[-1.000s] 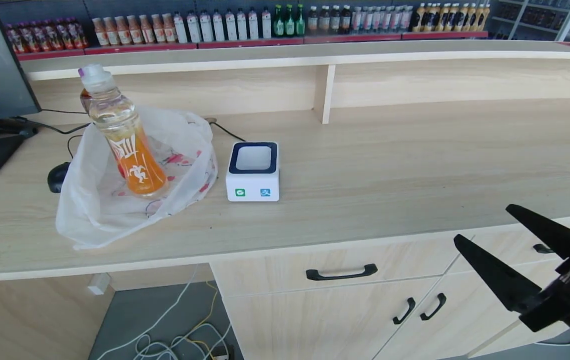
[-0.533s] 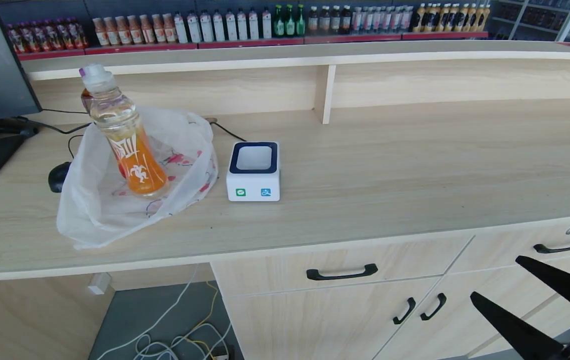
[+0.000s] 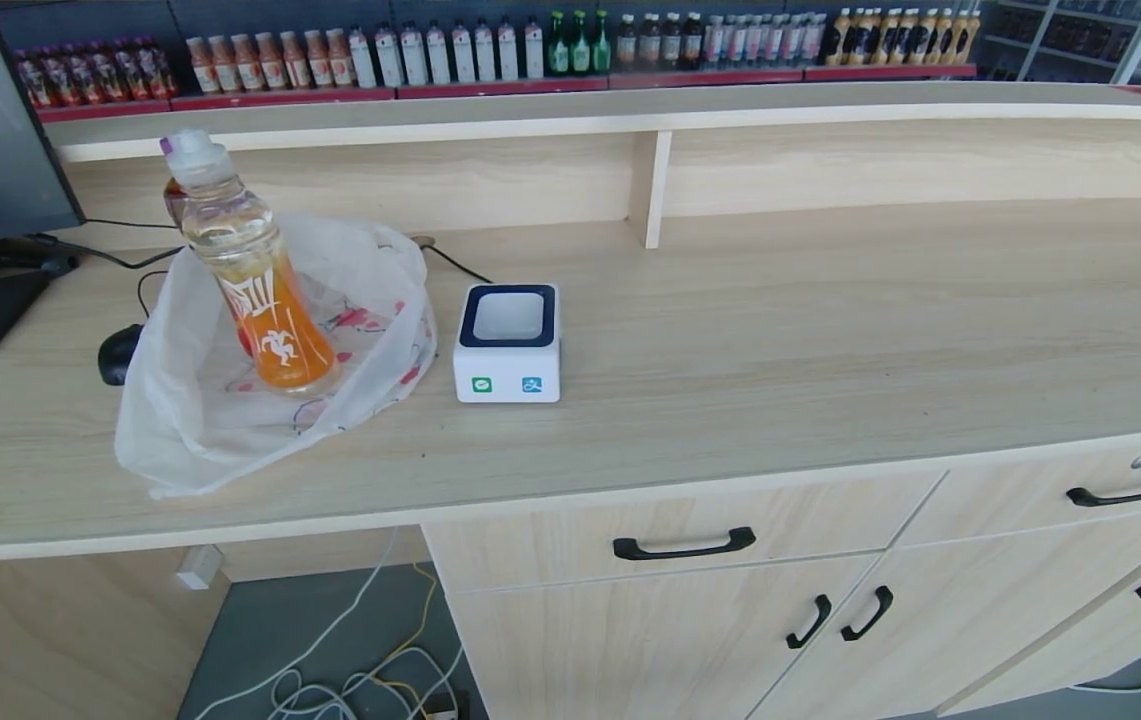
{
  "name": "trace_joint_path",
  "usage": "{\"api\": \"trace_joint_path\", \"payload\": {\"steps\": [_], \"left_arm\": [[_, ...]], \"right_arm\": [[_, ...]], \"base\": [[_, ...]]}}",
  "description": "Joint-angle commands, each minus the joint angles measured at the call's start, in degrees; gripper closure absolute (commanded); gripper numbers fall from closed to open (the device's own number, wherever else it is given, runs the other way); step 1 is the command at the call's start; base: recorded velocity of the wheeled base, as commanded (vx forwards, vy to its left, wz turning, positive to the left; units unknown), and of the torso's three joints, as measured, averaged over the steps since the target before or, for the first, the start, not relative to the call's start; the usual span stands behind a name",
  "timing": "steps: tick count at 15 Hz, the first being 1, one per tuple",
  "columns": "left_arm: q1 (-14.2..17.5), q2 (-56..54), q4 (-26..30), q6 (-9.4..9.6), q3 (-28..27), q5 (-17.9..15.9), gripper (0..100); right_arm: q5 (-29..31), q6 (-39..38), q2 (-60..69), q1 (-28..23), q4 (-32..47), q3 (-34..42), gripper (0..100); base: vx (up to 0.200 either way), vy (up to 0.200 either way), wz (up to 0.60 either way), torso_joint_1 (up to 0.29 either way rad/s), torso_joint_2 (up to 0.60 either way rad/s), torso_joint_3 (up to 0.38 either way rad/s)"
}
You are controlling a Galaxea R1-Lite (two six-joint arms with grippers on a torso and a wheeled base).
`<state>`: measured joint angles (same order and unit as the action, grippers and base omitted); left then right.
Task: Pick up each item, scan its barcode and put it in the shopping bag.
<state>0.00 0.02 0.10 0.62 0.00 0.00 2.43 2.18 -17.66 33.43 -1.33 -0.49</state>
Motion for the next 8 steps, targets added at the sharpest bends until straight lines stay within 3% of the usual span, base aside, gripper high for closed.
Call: {"api": "trace_joint_path", "payload": {"steps": [1, 3, 4, 6, 8], "left_arm": [[0.0, 0.1, 0.0, -0.01, 0.0, 0.0, 0], [0.0, 0.1, 0.0, -0.01, 0.0, 0.0, 0], [0.0, 0.1, 0.0, -0.01, 0.0, 0.0, 0], [0.0, 0.1, 0.0, -0.01, 0.0, 0.0, 0], [0.0, 0.1, 0.0, -0.01, 0.0, 0.0, 0]], "right_arm": [[-0.2, -0.1, 9.6, -5.4, 1.2, 0.3, 0], [-0.2, -0.1, 12.1, -21.4, 1.2, 0.3, 0], [-0.3, -0.2, 12.1, -26.0, 1.2, 0.4, 0], [-0.3, -0.2, 12.1, -26.0, 1.2, 0.4, 0], [-0.3, -0.3, 10.0, -32.6, 1.2, 0.4, 0]], "base": [[0.0, 0.0, 0.0, 0.0, 0.0, 0.0], [0.0, 0.0, 0.0, 0.0, 0.0, 0.0], [0.0, 0.0, 0.0, 0.0, 0.0, 0.0], [0.0, 0.0, 0.0, 0.0, 0.0, 0.0], [0.0, 0.0, 0.0, 0.0, 0.0, 0.0]]}}
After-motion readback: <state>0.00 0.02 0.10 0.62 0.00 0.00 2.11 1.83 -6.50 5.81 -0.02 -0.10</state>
